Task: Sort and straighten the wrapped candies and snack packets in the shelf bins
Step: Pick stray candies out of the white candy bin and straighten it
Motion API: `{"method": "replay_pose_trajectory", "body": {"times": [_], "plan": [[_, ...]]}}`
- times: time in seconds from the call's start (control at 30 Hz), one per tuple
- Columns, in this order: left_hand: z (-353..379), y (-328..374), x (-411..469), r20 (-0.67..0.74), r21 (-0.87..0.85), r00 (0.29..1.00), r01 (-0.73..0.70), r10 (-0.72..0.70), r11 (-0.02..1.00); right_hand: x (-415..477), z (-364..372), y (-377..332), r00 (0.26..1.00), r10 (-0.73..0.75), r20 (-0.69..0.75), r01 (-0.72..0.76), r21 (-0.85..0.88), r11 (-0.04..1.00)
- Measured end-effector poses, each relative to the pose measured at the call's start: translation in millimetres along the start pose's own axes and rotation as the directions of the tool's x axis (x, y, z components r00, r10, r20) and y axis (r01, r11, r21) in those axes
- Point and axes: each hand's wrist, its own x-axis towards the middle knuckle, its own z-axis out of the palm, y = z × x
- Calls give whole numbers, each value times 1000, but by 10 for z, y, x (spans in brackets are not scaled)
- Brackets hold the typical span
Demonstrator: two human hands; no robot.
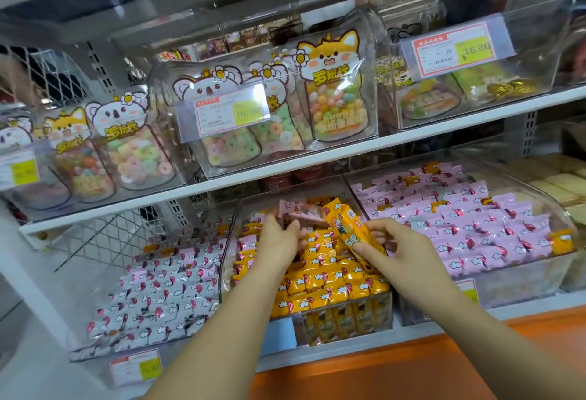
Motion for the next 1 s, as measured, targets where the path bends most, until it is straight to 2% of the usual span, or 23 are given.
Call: {"method": "replay_pose_trajectory", "body": {"times": [0.07, 0.1, 0.17, 0.23, 0.3, 0.37, 0.5, 0.6, 0.67, 0.83, 0.9, 1.0], "plan": [[-52, 25, -74, -16, 249, 995, -93, 100, 964, -4, -4, -11, 1000, 2, 1, -2, -12, 1000], [-88, 63, -139, -17, 292, 984, -163, 175, 942, -5, -9, -20, 1000, 1, 3, -1, -17, 1000], [-156, 132, -273, 72, 218, 954, -300, 291, 929, 0, -11, -29, 1000, -7, 11, 8, -45, 999], [-207, 174, -371, 253, 111, 907, -372, 336, 921, 8, -9, -28, 1000, -21, 20, 23, -98, 995], [-220, 169, -419, 391, 146, 859, -411, 329, 900, 21, -2, -19, 999, -43, 30, 48, -172, 984], [-192, 158, -438, 415, 189, 854, -418, 314, 888, 29, -3, -23, 997, -65, 45, 73, -223, 972], [-137, 128, -436, 373, 242, 875, -413, 309, 878, 49, -23, -26, 992, -74, 99, 102, -321, 942], [-152, 121, -449, 342, 243, 891, -390, 298, 888, 90, -89, -47, 993, 12, 117, 15, -227, 974], [-249, 154, -461, 244, 202, 909, -388, 337, 899, 140, -127, -45, 996, -4, 93, 26, -234, 972], [-596, 124, -419, -18, 170, 938, -338, 346, 926, 163, -47, 74, 992, 6, 125, 49, -430, 901], [-674, 63, -407, -103, 215, 931, -324, 351, 921, 141, -15, 118, 993, -1, 116, 53, -450, 892], [-731, -33, -388, -157, 374, 890, -348, 429, 860, 131, -19, 116, 995, 2, 101, 43, -441, 897]]}}
